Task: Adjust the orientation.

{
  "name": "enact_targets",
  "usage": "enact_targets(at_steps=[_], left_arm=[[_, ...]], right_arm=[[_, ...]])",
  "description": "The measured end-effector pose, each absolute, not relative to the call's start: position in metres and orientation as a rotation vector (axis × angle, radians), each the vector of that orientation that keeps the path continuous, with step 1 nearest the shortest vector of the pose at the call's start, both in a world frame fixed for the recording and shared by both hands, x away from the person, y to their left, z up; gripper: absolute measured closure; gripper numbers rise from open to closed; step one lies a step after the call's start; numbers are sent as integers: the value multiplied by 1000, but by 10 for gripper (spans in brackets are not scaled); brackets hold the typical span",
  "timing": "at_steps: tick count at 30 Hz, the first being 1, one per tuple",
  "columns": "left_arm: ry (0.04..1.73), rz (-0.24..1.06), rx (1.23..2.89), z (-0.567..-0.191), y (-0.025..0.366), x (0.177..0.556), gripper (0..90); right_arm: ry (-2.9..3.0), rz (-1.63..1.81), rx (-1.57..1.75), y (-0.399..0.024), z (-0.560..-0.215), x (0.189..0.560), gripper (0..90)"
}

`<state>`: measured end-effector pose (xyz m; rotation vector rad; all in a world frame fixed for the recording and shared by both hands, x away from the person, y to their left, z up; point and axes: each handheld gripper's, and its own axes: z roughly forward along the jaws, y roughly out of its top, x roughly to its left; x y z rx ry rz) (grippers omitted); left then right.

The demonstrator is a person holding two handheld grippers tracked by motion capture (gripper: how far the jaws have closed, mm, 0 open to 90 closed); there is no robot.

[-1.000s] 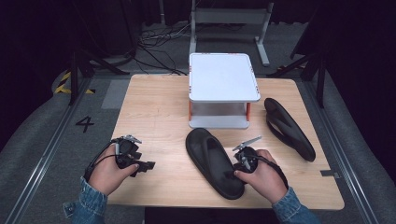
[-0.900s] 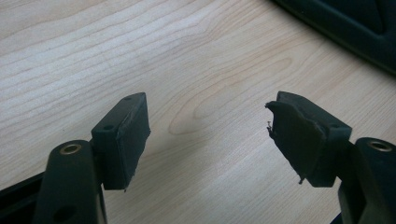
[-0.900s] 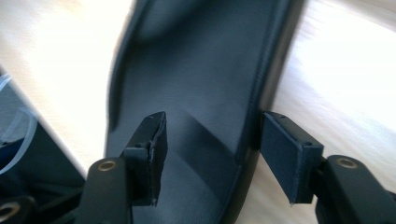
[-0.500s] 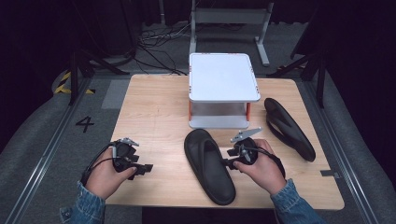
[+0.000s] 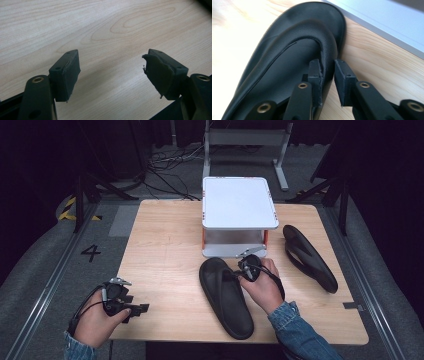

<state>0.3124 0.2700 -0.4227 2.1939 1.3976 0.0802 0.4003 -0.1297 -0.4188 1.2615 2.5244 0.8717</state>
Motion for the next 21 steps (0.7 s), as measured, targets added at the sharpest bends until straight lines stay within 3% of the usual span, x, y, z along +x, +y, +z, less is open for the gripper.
enact_targets(at_steps=[5, 8, 10, 14, 21], left_arm=[[1349, 72, 2219, -422, 256, 325, 286], [1317, 53, 2238, -421, 246, 334, 286], [1300, 54, 2249, -421, 243, 336, 286], [1266, 42, 2268, -421, 234, 345, 286], [1223, 34, 2290, -420, 222, 355, 286]], right_arm=[[2458, 857, 1334, -150, -417, 389, 713], [2451, 993, 1356, -164, -413, 379, 500], [2444, 935, 1353, -177, -404, 371, 564], [2583, 483, 1360, -200, -408, 355, 714], [2768, 366, 1319, -192, -434, 335, 760]])
